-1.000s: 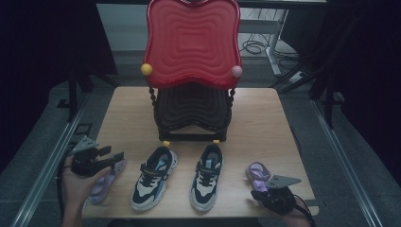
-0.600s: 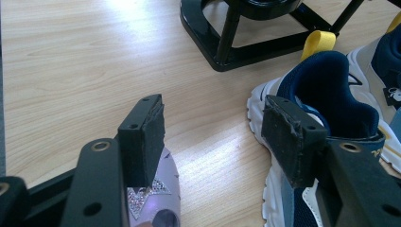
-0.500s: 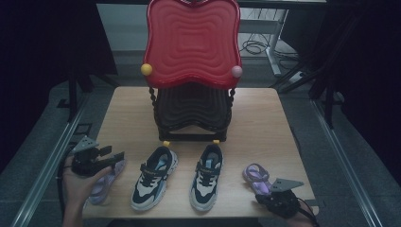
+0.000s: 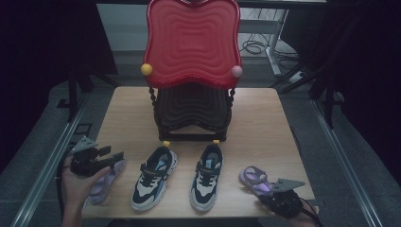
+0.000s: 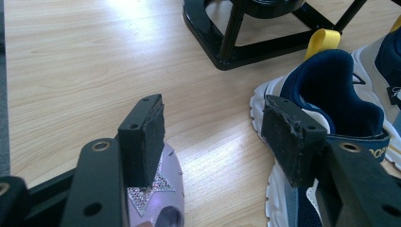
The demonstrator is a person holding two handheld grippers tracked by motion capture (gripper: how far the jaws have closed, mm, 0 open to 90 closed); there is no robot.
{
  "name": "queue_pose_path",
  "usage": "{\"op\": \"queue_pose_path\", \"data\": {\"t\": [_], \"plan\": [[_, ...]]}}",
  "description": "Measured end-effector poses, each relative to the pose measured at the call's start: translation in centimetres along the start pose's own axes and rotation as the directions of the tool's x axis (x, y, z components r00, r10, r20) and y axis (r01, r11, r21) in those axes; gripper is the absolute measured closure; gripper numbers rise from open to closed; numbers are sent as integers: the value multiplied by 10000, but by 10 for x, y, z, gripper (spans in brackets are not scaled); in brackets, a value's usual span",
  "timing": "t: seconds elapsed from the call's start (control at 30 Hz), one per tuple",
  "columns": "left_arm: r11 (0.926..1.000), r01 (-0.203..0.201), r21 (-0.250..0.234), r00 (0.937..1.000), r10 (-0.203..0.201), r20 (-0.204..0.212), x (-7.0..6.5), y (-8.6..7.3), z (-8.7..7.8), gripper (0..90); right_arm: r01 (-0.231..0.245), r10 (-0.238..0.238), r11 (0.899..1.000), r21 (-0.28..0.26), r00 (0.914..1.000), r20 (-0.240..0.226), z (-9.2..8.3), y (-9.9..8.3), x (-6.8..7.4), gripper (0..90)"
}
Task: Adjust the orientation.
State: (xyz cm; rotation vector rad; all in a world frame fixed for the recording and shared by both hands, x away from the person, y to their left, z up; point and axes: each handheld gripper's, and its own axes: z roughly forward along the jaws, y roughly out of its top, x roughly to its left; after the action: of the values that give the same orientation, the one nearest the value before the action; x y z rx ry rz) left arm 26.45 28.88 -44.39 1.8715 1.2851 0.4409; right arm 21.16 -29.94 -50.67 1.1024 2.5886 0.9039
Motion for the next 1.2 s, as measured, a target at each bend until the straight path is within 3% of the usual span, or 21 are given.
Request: {"op": "queue_pose_path", "data": {"t": [0.6, 1.07, 1.2], "plan": [[9999, 119, -4, 9999, -119, -47, 4, -2, -4, 397, 61, -65, 9995, 322, 9999, 124, -6, -4, -6, 892], [9998, 189, 7, 9998, -189, -56, 6, -3, -4, 396, -383, 372, 9985, 392, 9989, 277, -13, -12, -18, 891], [9997, 257, -44, 9996, -257, -109, 7, -3, -5, 394, -497, 474, 9981, 372, 9971, 602, -15, -15, -23, 891]]}}
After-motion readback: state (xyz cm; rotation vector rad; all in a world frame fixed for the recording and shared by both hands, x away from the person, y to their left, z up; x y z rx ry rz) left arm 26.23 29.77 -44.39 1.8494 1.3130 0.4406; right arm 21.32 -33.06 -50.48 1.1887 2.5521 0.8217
